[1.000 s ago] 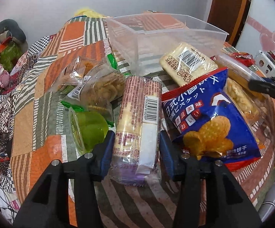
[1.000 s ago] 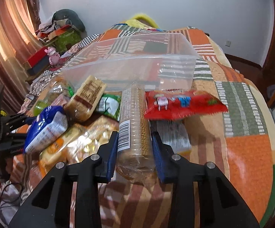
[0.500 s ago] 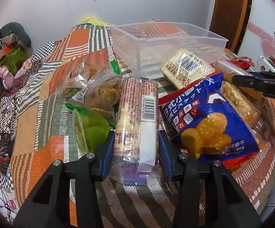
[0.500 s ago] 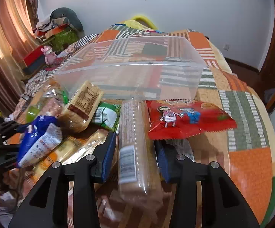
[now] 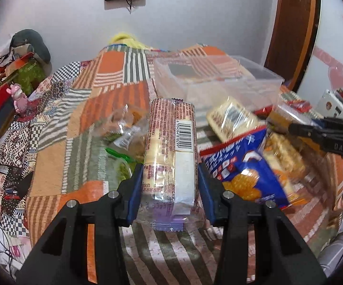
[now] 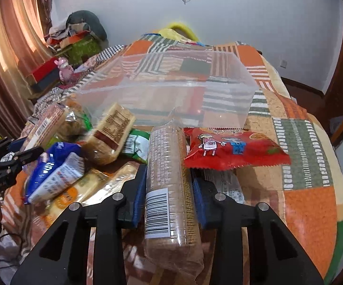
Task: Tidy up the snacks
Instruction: 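Carry both biscuit rolls over the clear plastic box with both tools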
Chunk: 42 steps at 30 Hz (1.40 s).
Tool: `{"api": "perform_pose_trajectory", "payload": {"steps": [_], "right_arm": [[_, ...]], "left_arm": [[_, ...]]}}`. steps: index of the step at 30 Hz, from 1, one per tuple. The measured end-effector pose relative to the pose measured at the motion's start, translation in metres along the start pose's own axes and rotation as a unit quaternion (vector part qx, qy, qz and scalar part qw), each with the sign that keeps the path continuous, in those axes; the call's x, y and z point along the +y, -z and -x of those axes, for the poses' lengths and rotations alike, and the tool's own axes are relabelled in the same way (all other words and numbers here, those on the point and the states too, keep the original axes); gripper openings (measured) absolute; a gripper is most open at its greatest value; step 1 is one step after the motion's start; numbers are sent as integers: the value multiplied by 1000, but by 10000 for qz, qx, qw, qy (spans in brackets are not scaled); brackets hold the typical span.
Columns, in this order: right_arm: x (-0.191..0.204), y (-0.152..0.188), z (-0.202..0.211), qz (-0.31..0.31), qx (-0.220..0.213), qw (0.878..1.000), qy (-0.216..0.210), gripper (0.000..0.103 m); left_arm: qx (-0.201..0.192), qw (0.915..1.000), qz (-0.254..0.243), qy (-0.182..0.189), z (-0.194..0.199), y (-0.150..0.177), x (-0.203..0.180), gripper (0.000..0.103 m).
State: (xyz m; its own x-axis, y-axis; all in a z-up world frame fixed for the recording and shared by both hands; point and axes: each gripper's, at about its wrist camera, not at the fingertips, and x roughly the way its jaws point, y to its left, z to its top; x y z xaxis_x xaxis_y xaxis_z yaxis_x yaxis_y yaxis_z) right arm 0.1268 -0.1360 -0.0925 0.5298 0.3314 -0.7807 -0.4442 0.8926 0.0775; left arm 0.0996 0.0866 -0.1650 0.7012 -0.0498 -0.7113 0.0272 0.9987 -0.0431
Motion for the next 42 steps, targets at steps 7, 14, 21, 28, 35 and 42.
{"api": "perform_pose_trajectory", "payload": {"steps": [7,14,21,28,35,42], "right_arm": [[-2,-12,28,-49,-408,9991,-46,32],[-2,-37,47,-68,-845,9964,-46,32],[-10,-63,47,-73,-1133,9935,56,32],[-16,-93,27,-39,-1163,9930,196,32],[-19,-118,-4,34,-977,9949,230,32],[-24,-124,-46,99,-373,9990,230,33]], "left_arm": [[-394,9992,31,60,23,-28,-4,44],[-706,9973,-4,184,28,-60,-17,44],[-789,9961,26,395,11,-94,-25,44],[-697,9965,64,461,-22,-123,-30,44],[-453,9982,72,378,-63,-144,-33,44],[-48,9994,100,325,-105,-155,-35,44]]}}
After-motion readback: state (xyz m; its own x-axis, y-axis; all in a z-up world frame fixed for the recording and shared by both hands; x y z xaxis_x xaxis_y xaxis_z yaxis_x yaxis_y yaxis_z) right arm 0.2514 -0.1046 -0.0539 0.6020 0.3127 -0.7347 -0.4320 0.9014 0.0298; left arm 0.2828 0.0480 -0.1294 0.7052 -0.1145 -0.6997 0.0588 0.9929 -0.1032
